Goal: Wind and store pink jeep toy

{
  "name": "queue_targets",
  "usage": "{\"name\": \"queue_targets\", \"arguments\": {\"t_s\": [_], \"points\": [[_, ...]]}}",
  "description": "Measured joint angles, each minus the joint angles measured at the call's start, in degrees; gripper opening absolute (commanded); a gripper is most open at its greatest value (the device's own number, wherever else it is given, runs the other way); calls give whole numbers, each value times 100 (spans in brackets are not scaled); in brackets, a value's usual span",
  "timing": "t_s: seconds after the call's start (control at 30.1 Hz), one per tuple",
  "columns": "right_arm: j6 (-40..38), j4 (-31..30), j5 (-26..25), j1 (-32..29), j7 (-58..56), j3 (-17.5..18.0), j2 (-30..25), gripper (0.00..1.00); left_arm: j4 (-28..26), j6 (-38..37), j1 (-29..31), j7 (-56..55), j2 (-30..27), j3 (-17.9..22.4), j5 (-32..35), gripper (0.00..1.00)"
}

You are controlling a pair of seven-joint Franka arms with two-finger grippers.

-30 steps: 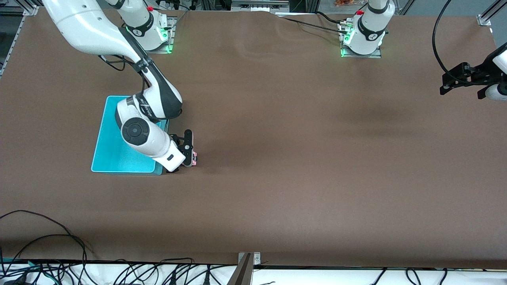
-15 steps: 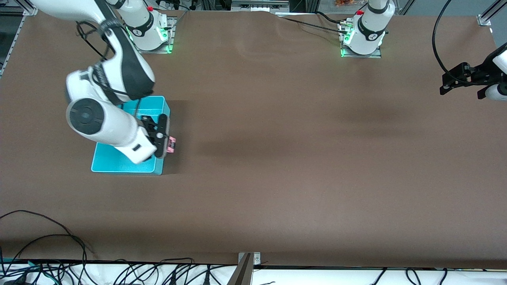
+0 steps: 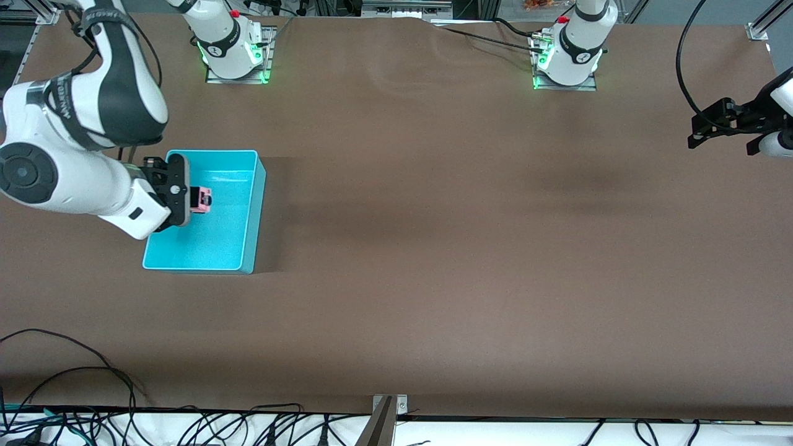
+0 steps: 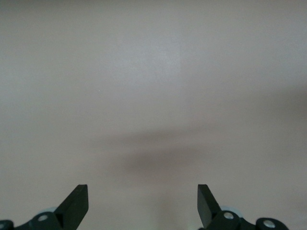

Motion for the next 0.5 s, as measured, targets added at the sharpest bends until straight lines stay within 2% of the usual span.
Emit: {"name": "queue_targets", "arguments": {"t_s": [0.2, 0.5], "points": [[764, -1008, 187, -326, -505, -42, -147, 27, 0, 0, 0, 0, 0, -1, 0, 100], [2813, -3264, 306, -424, -629, -53, -609, 27, 0, 0, -2, 0, 1, -7, -1, 100]]}}
